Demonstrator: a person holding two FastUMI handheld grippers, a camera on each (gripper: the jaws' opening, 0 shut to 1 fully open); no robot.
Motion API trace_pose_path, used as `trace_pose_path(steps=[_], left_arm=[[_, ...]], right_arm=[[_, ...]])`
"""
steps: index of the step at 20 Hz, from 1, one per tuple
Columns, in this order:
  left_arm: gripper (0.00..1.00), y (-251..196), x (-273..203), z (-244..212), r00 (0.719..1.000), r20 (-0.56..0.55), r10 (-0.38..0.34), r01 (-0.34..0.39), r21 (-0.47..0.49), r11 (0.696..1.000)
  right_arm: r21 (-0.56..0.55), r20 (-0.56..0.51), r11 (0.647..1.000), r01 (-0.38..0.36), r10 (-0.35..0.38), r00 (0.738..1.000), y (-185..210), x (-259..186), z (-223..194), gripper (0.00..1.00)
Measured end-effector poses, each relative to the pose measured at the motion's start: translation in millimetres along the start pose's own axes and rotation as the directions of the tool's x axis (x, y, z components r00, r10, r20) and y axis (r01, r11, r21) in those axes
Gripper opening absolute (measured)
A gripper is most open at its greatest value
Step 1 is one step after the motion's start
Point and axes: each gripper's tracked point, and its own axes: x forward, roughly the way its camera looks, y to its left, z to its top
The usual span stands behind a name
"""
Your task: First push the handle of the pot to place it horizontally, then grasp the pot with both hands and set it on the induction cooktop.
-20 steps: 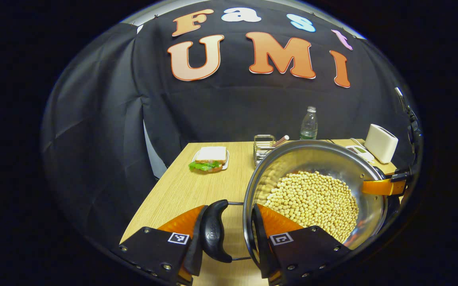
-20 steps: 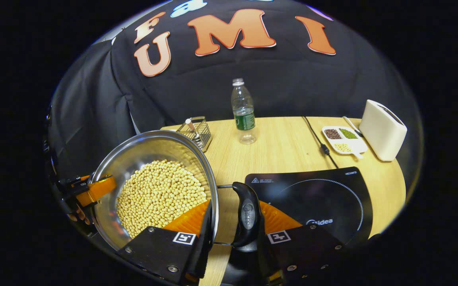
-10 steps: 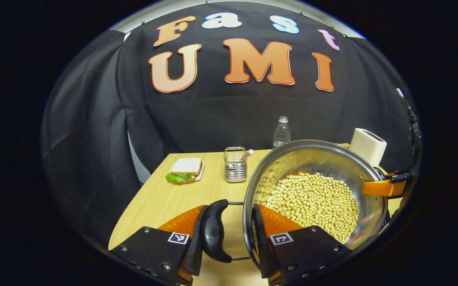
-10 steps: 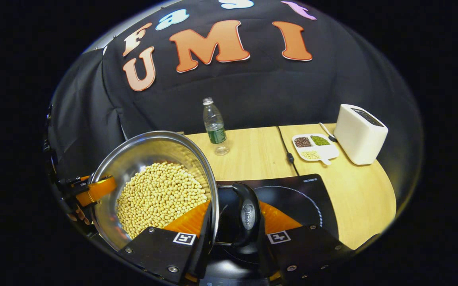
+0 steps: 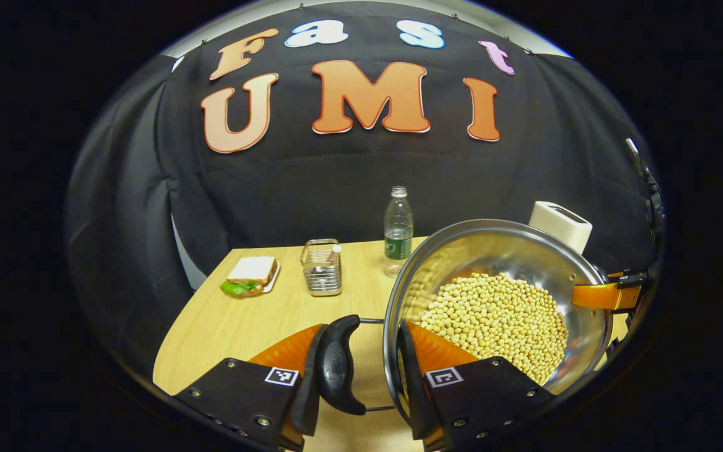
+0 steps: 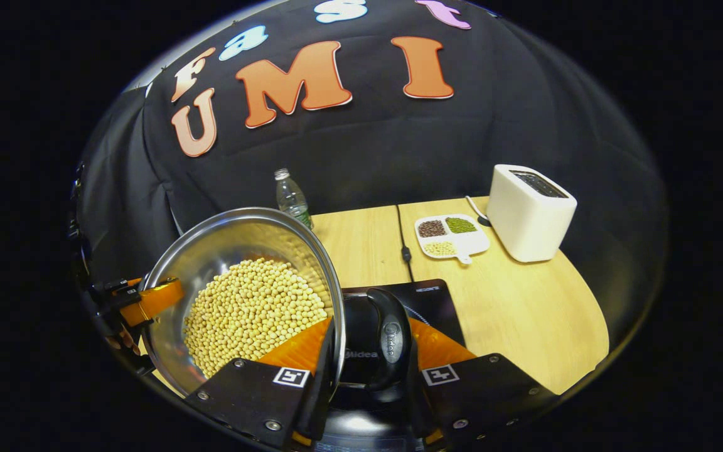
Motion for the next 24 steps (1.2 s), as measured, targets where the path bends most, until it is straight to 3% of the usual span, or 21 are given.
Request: trace_pose_path(steps=[1, 7, 8, 9, 14, 24], left_arm=[[0.58, -8.7, 4.1, 1.5, 1.000, -0.003, -0.010, 0.010, 0.005, 1.000], [0.58, -57.4, 25.8, -2.4, 0.997, -0.025, -0.072, 0.072, 0.012, 0.997], [0.58, -64.6, 29.1, -3.8, 0.996, -0.031, -0.080, 0.081, 0.014, 0.997], [0.58, -71.0, 34.2, -5.8, 0.996, -0.037, -0.087, 0.088, 0.016, 0.996], [0.58, -97.1, 49.8, -18.6, 0.991, -0.069, -0.114, 0.116, 0.024, 0.993], [0.59, -108.8, 69.9, -35.0, 0.985, -0.107, -0.132, 0.133, 0.011, 0.991]], right_arm=[[0.010, -0.003, 1.000, 0.011, -0.011, 1.000, -7.0, -1.0, 0.5, 0.51], [0.030, -0.012, 0.997, 0.072, -0.072, 0.997, -52.3, -2.2, -1.4, 0.51], [0.034, -0.017, 0.996, 0.080, -0.080, 0.997, -58.5, -1.8, -4.3, 0.46], [0.040, -0.026, 0.995, 0.087, -0.086, 0.996, -64.8, 0.4, -7.3, 0.51], [0.062, -0.059, 0.991, 0.116, -0.112, 0.992, -86.4, 9.9, -19.7, 0.51], [0.074, -0.100, 0.988, 0.134, -0.126, 0.987, -81.8, 23.1, -22.4, 0.51]])
